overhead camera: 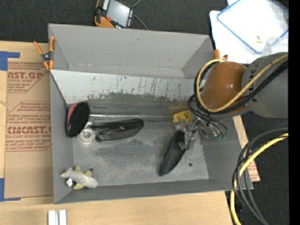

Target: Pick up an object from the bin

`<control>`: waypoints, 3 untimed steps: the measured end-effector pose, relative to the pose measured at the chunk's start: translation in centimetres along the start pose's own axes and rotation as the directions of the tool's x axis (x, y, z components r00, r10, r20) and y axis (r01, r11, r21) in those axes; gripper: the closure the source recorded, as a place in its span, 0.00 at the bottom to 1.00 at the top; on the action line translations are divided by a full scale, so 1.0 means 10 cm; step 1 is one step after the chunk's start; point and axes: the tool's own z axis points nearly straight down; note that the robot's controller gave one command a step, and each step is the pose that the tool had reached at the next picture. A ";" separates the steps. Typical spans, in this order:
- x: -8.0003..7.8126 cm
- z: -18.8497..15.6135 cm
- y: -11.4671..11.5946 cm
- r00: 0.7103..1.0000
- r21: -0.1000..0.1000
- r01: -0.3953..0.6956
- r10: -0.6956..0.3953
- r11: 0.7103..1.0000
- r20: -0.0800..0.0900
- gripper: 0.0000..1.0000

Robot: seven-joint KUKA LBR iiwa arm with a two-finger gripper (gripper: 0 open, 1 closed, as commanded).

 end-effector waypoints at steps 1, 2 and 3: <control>0.17 -0.85 -0.05 1.000 -0.002 -0.008 0.008 1.000 -0.003 1.00; -0.03 -1.77 -0.02 1.000 0.002 -0.021 0.021 1.000 0.006 1.00; 0.01 -0.71 -0.09 0.996 -0.003 0.087 -0.087 0.996 -0.004 1.00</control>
Offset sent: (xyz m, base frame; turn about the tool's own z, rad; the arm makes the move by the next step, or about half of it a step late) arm -0.0042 -0.0013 0.1724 0.0207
